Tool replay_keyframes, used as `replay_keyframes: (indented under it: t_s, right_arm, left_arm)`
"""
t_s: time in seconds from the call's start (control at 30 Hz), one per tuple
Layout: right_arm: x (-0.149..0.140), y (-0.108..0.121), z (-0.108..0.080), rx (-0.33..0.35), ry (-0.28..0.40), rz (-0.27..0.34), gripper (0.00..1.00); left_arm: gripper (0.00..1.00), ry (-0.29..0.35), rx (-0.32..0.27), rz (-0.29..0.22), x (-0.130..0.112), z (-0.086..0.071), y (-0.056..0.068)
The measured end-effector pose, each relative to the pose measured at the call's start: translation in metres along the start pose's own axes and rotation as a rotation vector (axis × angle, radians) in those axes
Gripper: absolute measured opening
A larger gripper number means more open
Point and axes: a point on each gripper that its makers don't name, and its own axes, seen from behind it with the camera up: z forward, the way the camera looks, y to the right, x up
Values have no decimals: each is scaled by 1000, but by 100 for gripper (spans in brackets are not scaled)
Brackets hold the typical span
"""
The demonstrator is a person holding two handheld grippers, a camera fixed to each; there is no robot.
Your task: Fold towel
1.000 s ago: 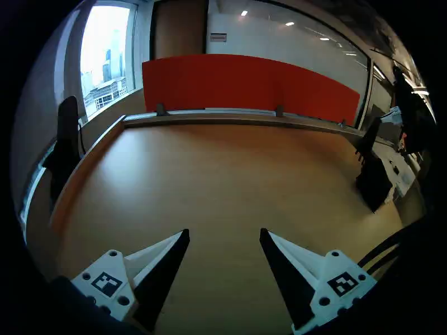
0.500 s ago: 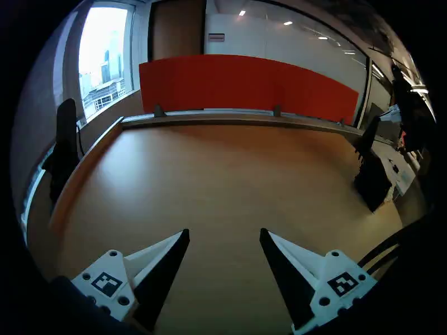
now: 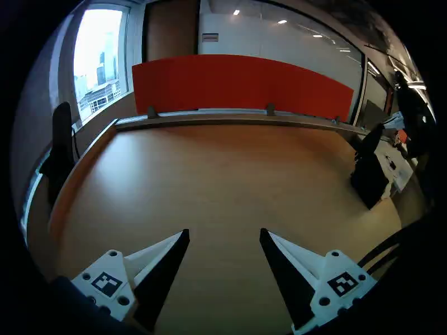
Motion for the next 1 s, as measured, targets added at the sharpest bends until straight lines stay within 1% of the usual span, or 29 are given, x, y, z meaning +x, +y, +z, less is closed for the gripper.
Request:
replay_keyframes:
  t_s: [0.2,0.5,0.7,1.0]
  right_arm:
    - [-43,-1,-10,2,-40,46,6]
    - [-90,-5,-21,-5,-85,91,6]
    - [-117,-6,-21,-8,-123,116,6]
    - [-149,-5,-17,-24,-172,137,6]
  left_arm:
    - [94,-3,-9,7,-1,0,5]
    - [94,-5,-17,12,-2,1,11]
    - [94,-7,-15,12,-4,0,12]
    - [94,-7,-7,14,-5,-4,10]
